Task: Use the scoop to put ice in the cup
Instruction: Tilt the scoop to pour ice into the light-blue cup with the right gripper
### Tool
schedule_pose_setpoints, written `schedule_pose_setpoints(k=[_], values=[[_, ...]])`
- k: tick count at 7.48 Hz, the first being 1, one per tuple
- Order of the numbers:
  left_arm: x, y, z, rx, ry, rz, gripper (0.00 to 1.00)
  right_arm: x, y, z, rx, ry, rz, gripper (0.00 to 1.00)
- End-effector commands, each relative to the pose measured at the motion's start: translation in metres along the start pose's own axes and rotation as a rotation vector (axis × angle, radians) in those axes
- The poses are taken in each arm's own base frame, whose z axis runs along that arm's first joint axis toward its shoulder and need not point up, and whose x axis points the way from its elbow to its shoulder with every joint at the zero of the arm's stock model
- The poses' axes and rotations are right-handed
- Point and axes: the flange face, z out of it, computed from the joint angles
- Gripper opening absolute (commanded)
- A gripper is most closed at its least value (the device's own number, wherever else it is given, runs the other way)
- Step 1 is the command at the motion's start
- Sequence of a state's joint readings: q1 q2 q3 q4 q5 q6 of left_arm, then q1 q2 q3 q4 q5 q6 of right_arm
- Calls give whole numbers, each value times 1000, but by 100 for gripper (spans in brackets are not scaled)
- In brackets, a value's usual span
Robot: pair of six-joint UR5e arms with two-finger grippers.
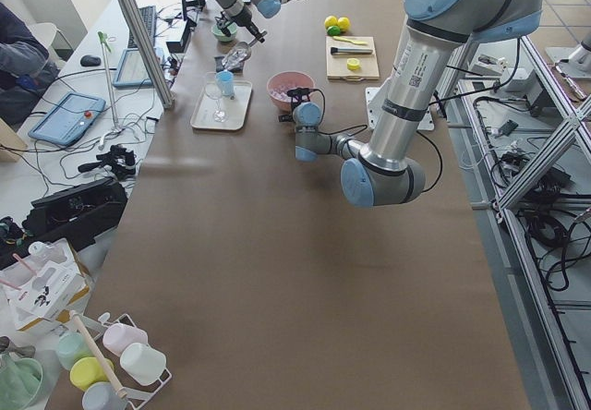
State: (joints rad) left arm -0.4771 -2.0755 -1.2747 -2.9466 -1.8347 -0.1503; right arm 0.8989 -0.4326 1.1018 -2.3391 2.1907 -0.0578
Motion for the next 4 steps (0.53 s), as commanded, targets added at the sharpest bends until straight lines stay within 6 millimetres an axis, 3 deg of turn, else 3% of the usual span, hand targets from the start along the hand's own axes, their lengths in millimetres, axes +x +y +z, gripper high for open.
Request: schedule_pose_setpoints(k=[1, 4], values=[[1, -1, 1, 1, 2, 0, 98, -5, -3, -11, -63, 22, -23, 0], [3, 0, 1, -1, 5, 0, 98, -1, -13, -6, -102, 16, -18, 0]])
